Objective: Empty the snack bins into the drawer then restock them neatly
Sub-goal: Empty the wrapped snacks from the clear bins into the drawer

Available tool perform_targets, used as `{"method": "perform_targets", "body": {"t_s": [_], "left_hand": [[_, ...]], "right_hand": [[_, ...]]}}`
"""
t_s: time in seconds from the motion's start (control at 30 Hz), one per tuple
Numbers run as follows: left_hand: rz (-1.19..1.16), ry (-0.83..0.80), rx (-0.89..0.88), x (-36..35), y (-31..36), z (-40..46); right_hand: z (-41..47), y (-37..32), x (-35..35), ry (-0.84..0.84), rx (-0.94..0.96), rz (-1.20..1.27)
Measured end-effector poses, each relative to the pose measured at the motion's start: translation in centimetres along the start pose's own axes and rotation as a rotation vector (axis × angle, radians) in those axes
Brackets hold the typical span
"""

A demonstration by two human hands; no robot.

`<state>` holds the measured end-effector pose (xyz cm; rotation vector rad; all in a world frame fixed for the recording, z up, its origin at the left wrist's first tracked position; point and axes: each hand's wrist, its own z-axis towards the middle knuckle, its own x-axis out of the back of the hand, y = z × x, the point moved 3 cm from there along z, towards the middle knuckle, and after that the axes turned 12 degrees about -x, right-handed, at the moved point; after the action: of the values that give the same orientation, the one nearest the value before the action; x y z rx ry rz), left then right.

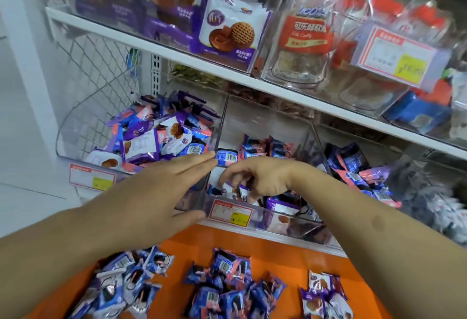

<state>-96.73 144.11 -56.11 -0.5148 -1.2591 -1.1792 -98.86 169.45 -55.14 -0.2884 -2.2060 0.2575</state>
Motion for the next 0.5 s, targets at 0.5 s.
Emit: {"method": "perform_targets", "body": {"t_s": [0.5], "left_hand": [[-0.009, -0.035, 0.089, 2.0, 3.4, 0.0]], "right_hand": [[-8.3, 0.3, 2.8, 0.635, 0.089, 0.499]]}}
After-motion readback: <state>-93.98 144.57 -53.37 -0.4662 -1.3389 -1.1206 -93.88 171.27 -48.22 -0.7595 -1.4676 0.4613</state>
